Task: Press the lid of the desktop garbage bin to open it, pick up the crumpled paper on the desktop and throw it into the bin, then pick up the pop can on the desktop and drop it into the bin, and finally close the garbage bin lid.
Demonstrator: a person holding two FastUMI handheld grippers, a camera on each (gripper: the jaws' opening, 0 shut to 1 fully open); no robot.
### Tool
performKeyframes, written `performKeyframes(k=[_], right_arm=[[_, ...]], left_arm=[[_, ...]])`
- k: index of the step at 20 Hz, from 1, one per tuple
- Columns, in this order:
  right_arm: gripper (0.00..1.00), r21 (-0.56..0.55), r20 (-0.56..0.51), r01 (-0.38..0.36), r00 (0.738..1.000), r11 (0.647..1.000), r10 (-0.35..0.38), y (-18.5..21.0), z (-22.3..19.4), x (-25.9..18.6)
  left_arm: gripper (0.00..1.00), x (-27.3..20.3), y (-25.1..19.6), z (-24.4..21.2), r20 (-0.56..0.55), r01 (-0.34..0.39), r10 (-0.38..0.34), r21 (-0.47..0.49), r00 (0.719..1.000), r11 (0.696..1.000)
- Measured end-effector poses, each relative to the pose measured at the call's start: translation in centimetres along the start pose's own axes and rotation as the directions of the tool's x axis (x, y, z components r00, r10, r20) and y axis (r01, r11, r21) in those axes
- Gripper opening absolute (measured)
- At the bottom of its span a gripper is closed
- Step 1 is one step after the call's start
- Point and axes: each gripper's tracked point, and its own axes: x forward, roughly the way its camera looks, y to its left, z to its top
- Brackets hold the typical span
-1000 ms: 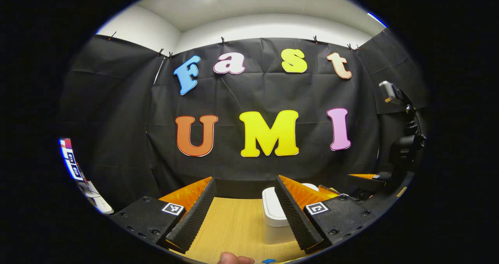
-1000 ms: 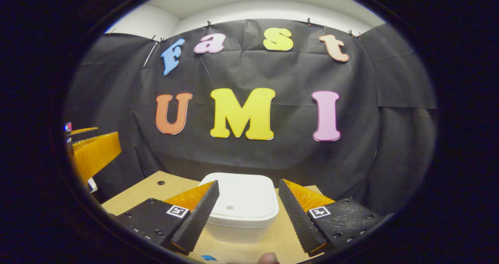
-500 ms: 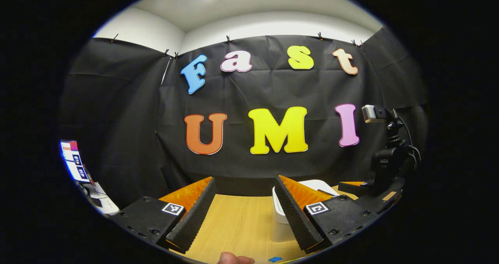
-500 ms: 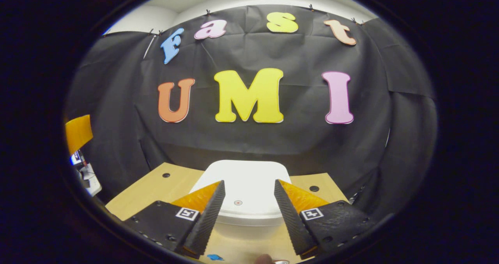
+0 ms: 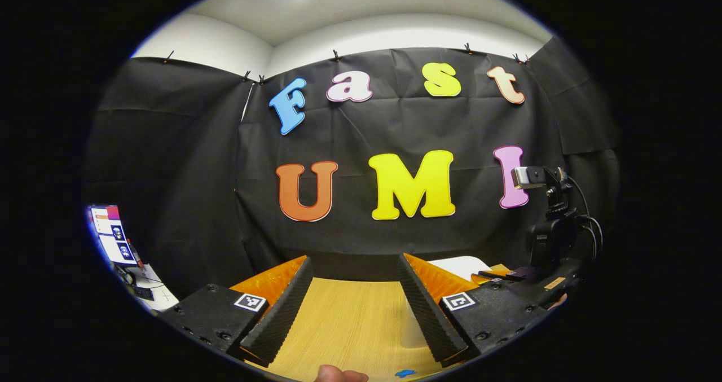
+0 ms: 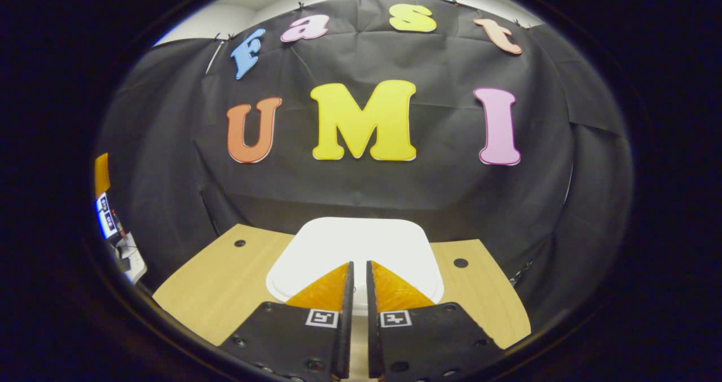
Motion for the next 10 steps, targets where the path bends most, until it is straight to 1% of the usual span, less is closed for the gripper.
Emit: performKeyframes(k=[3, 4, 5, 6, 8, 10], right_arm=[[0.12, -0.017, -0.006, -0.007, 1.0, 1.0, 0.007, 0.1, 0.0, 1.0], [0.07, -0.012, -0.01, -0.017, 1.0, 1.0, 0.017, 0.5, -0.4, 0.8], [0.02, -0.018, -0.017, -0.02, 1.0, 1.0, 0.019, 0.6, -0.7, 0.9], [0.0, -0.021, -0.021, -0.025, 0.999, 0.999, 0.025, 0.8, -0.9, 1.0], [0.0, -0.025, -0.033, -0.03, 0.999, 0.999, 0.029, 1.0, -1.2, 1.3], [0.0, -0.013, -0.071, -0.029, 0.997, 0.999, 0.028, 0.9, -2.3, 1.7]], left_arm=[[0.97, 0.0, 0.2, -0.1, -0.004, -0.006, 0.006, 0.006, 1.0, 1.0], [1.0, 0.0, 0.3, -0.2, -0.003, -0.009, 0.009, 0.007, 1.0, 1.0], [0.97, 0.1, 0.4, -0.1, -0.003, -0.01, 0.01, 0.009, 1.0, 1.0], [0.97, 0.1, 0.5, -0.2, -0.002, -0.012, 0.012, 0.011, 1.0, 1.0], [0.97, 0.2, 0.6, -0.3, -0.005, -0.016, 0.016, 0.013, 1.0, 1.0], [0.97, 0.2, 0.8, -0.4, -0.007, -0.018, 0.018, 0.012, 1.0, 1.0]])
